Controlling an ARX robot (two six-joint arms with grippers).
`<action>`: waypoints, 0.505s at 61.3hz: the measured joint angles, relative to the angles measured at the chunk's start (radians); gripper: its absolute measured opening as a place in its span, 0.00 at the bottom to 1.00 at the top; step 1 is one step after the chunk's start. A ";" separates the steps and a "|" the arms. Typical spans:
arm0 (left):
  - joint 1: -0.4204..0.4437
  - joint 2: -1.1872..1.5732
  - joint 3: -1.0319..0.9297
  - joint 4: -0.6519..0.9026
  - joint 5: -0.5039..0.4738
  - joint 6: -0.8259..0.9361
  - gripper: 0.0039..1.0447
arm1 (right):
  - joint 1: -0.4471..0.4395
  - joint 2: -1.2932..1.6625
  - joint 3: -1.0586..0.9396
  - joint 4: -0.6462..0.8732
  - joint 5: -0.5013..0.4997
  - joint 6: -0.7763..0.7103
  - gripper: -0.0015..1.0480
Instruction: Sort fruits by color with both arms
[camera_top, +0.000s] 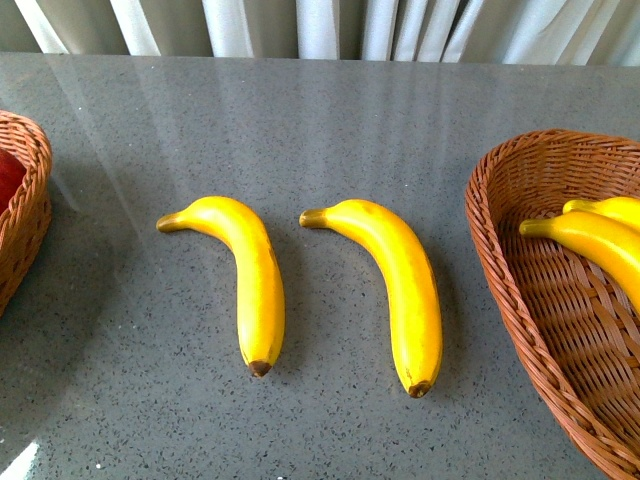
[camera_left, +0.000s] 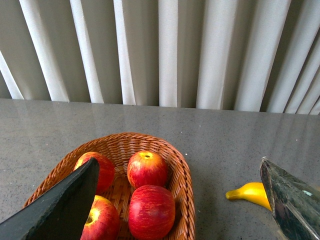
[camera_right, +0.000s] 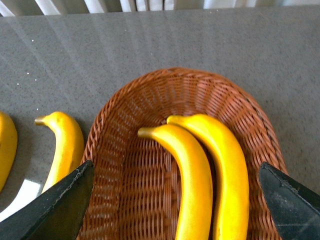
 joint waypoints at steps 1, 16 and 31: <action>0.000 0.000 0.000 0.000 0.000 0.000 0.91 | 0.008 0.018 0.010 0.006 0.000 0.000 0.91; 0.000 0.000 0.000 0.000 0.000 0.000 0.91 | 0.257 0.510 0.380 0.037 -0.003 0.111 0.91; 0.000 0.000 0.000 0.000 0.000 0.000 0.91 | 0.399 0.838 0.691 -0.055 0.023 0.194 0.91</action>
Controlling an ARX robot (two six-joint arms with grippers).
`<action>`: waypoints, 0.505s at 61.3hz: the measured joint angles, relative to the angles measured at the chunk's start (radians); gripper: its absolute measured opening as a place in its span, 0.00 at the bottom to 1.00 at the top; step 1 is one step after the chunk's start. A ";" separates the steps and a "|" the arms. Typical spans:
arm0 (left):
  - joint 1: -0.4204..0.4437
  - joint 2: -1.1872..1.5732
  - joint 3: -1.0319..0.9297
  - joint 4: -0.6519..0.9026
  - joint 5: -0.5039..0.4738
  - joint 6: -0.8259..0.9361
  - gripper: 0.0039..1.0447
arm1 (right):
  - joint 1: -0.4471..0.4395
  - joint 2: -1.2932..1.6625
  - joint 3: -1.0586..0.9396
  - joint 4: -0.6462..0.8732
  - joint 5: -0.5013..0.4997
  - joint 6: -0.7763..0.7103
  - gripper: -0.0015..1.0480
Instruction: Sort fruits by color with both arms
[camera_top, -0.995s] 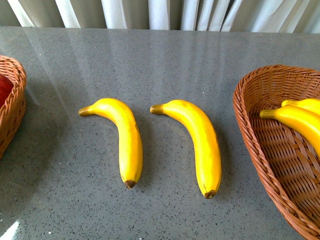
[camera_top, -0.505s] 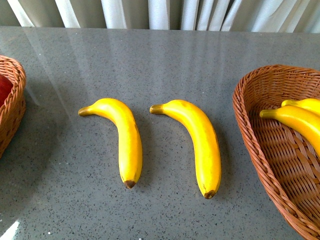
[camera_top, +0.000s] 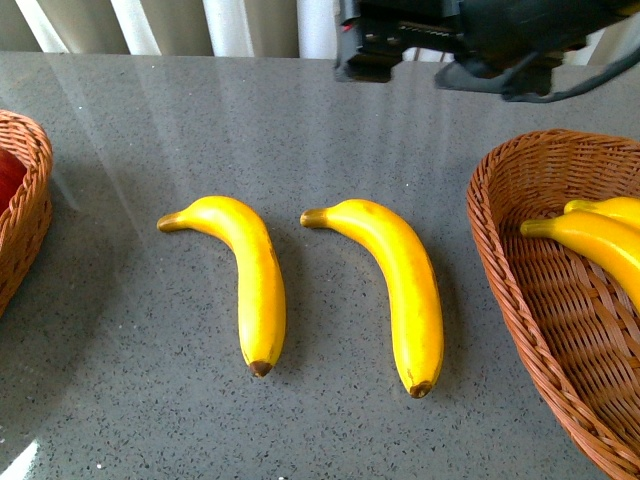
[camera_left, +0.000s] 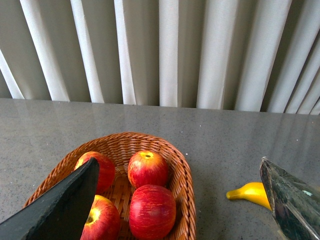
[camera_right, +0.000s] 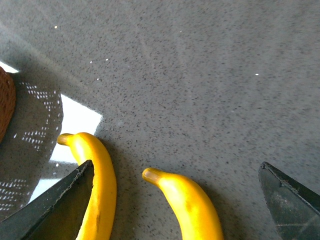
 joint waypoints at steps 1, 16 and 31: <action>0.000 0.000 0.000 0.000 0.000 0.000 0.91 | 0.011 0.019 0.019 -0.012 0.005 0.000 0.91; 0.000 0.000 0.000 0.000 0.000 0.000 0.91 | 0.130 0.174 0.163 -0.100 0.031 -0.001 0.91; 0.000 0.000 0.000 0.000 0.000 0.000 0.91 | 0.203 0.293 0.256 -0.155 0.029 0.019 0.91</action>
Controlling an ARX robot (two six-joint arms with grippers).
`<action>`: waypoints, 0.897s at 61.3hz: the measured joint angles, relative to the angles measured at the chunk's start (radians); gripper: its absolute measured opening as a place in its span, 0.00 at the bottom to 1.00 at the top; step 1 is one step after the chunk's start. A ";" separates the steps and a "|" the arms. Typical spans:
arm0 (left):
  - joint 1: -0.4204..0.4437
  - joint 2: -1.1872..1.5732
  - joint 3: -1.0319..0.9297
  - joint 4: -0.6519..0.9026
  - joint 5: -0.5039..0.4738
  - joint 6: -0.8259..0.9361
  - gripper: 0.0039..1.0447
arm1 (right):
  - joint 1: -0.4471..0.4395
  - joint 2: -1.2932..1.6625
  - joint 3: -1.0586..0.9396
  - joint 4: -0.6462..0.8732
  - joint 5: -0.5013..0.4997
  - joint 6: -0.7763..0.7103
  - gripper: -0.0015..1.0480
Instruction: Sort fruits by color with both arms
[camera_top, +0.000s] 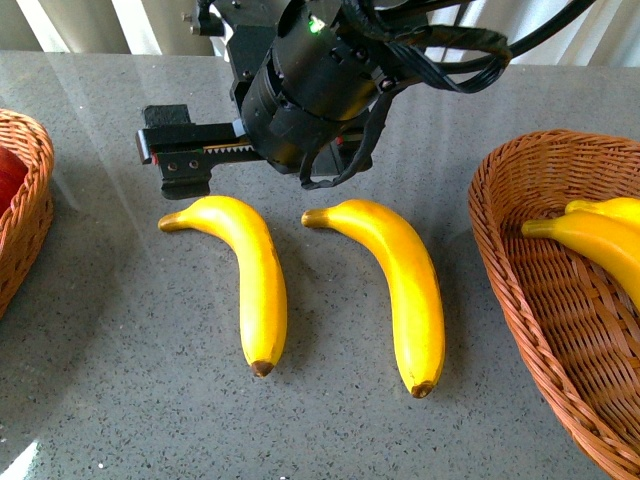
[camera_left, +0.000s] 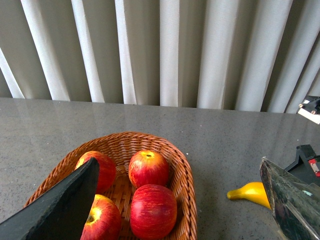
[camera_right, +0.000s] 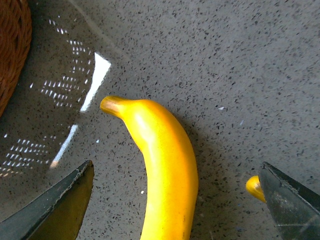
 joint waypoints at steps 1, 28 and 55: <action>0.000 0.000 0.000 0.000 0.000 0.000 0.91 | 0.002 0.006 0.005 -0.003 -0.001 0.004 0.91; 0.000 0.000 0.000 0.000 0.000 0.000 0.91 | 0.034 0.100 0.045 -0.038 -0.006 0.030 0.91; 0.000 0.000 0.000 0.000 0.000 0.000 0.91 | 0.040 0.138 0.070 -0.054 -0.006 0.037 0.91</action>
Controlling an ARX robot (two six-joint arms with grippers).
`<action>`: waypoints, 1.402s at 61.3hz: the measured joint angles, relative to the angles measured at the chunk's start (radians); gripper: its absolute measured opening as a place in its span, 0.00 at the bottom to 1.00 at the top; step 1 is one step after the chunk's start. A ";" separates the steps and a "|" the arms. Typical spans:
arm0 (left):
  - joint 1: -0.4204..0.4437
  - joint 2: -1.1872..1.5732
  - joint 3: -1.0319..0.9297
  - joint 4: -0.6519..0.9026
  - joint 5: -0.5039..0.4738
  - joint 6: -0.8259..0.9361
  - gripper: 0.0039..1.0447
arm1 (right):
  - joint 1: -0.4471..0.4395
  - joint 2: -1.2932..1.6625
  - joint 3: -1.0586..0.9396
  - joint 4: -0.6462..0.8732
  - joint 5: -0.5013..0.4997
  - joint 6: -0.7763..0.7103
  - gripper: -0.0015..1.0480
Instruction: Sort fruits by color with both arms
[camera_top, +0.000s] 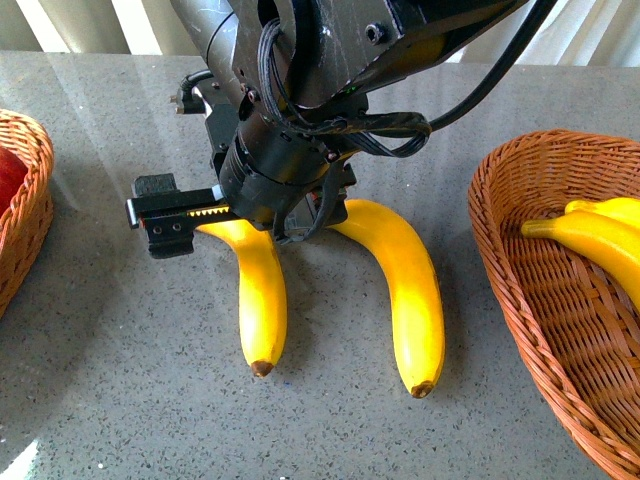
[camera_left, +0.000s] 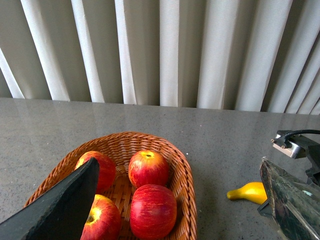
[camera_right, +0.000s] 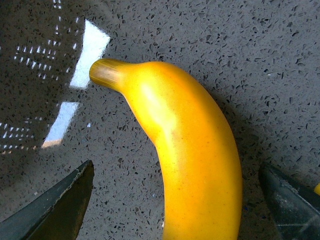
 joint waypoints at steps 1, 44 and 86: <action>0.000 0.000 0.000 0.000 0.000 0.000 0.91 | 0.000 0.000 0.000 0.000 0.000 0.000 0.91; 0.000 0.000 0.000 0.000 0.000 0.000 0.91 | 0.006 0.019 -0.015 0.010 0.006 0.012 0.36; 0.000 0.000 0.000 0.000 0.000 0.000 0.91 | -0.166 -0.441 -0.271 0.095 -0.060 0.043 0.31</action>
